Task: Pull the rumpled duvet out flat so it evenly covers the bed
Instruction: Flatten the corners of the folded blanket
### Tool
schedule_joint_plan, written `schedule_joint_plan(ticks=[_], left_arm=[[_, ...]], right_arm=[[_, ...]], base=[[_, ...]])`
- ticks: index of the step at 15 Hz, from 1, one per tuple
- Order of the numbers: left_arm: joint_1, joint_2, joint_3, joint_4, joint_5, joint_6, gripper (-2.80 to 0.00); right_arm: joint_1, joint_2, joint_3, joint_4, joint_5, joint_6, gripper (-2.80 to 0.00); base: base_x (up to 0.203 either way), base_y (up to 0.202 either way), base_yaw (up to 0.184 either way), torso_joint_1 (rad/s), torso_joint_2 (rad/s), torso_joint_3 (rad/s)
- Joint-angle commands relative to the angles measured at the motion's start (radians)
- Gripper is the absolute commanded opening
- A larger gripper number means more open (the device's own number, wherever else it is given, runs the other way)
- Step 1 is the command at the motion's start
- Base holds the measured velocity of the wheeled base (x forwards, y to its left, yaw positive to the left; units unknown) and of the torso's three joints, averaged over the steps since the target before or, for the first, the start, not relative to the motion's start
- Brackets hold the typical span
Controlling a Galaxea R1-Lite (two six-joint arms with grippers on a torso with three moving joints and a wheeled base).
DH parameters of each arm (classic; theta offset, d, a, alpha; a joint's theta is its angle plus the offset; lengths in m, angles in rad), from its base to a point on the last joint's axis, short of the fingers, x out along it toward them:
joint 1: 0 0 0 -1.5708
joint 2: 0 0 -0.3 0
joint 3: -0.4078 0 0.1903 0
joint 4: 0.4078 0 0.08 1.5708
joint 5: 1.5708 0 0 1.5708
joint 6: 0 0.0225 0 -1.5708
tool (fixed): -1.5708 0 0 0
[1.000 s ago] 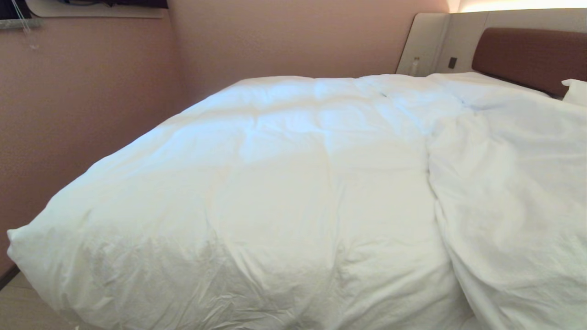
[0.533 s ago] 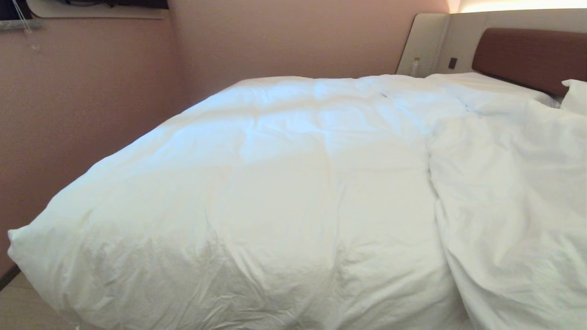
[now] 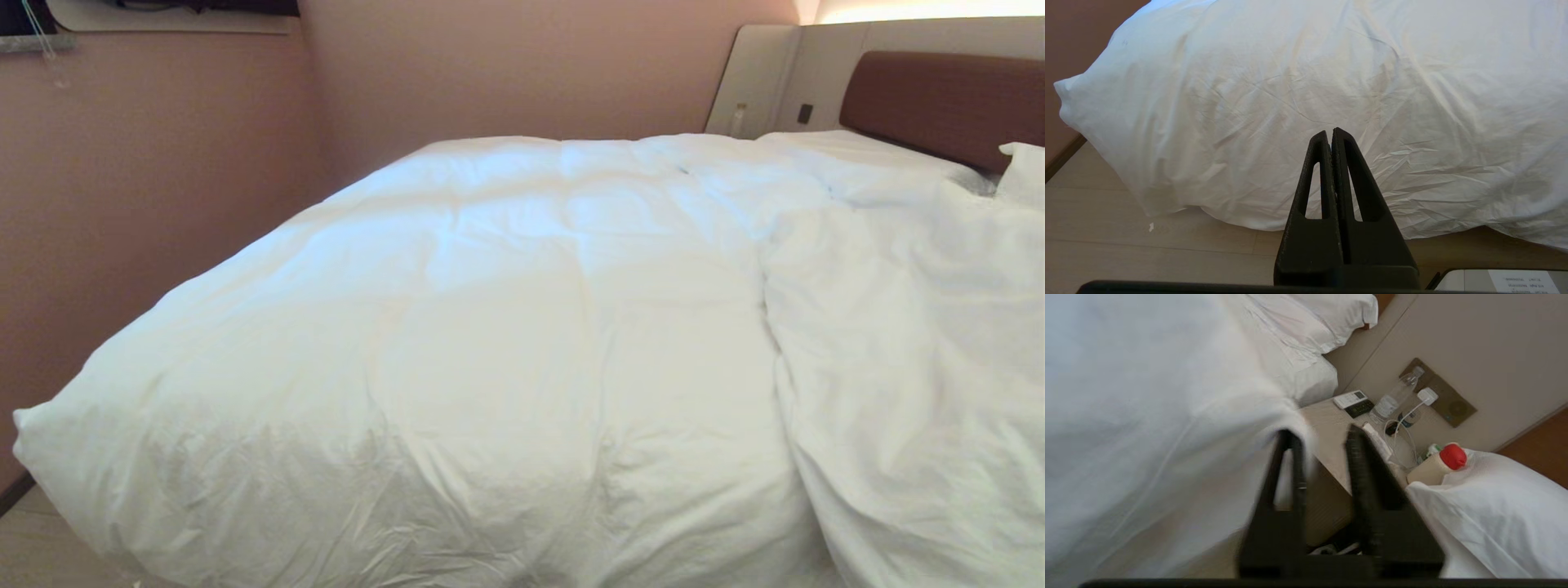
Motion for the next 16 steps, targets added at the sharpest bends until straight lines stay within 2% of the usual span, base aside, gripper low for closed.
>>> schedule_joint_plan(ticks=[1, 8, 10, 11, 13, 14, 16], left_arm=[[-0.001, 0.0, 0.0, 0.0, 0.0, 0.0, -2.8], [0.0, 0.0, 0.0, 0.0, 0.0, 0.0, -2.8], [-0.001, 0.0, 0.0, 0.0, 0.0, 0.0, -2.8], [0.0, 0.0, 0.0, 0.0, 0.0, 0.0, -2.8], [-0.001, 0.0, 0.0, 0.0, 0.0, 0.0, -2.8], [0.0, 0.0, 0.0, 0.0, 0.0, 0.0, -2.8], [-0.001, 0.0, 0.0, 0.0, 0.0, 0.0, -2.8]], right_arm=[[0.0, -0.003, -0.007, 0.004, -0.001, -0.01, 0.0], [-0.003, -0.001, -0.17, 0.013, 0.002, -0.037, 0.0], [-0.003, -0.015, -0.18, 0.102, 0.002, -0.044, 0.0], [-0.002, -0.038, -0.182, 0.188, 0.003, -0.04, 0.0], [0.005, -0.088, -0.179, 0.392, 0.011, 0.022, 0.0], [0.006, -0.091, -0.172, 0.428, 0.026, 0.083, 0.0], [0.007, -0.035, -0.178, 0.429, 0.052, 0.145, 0.0]], base=[[0.0, 0.0, 0.0, 0.0, 0.0, 0.0], [0.0, 0.0, 0.0, 0.0, 0.0, 0.0], [0.0, 0.0, 0.0, 0.0, 0.0, 0.0], [0.0, 0.0, 0.0, 0.0, 0.0, 0.0], [0.0, 0.0, 0.0, 0.0, 0.0, 0.0], [0.0, 0.0, 0.0, 0.0, 0.0, 0.0], [0.0, 0.0, 0.0, 0.0, 0.0, 0.0]])
